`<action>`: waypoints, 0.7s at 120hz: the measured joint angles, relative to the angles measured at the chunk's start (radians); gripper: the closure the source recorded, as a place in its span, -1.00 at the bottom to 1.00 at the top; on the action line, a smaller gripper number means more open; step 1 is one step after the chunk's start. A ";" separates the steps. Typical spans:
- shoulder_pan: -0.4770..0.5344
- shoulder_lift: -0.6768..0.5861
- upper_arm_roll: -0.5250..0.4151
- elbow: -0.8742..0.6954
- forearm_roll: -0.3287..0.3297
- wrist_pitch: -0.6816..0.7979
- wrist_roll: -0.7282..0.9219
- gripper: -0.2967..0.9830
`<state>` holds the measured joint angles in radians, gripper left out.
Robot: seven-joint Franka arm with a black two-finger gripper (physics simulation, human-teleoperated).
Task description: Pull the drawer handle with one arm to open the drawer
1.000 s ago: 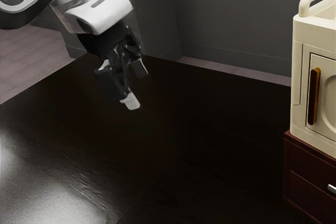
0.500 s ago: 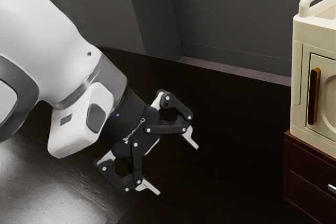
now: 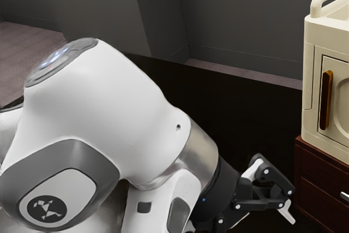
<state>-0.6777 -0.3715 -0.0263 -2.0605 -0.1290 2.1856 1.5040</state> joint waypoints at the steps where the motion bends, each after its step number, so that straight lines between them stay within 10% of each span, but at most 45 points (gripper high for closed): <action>1: 0.000 0.004 -0.003 0.001 -0.003 0.004 -0.002 -0.44; 30: 0.282 0.082 -0.187 0.034 -0.034 0.077 -0.108 -0.51; 64: 0.309 0.231 -0.277 0.123 -0.073 0.137 -0.219 -0.53; 84: 0.336 0.312 -0.279 0.173 0.018 0.164 -0.257 -0.50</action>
<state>-0.3416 -0.0598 -0.3055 -1.8872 -0.1108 2.3501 1.2473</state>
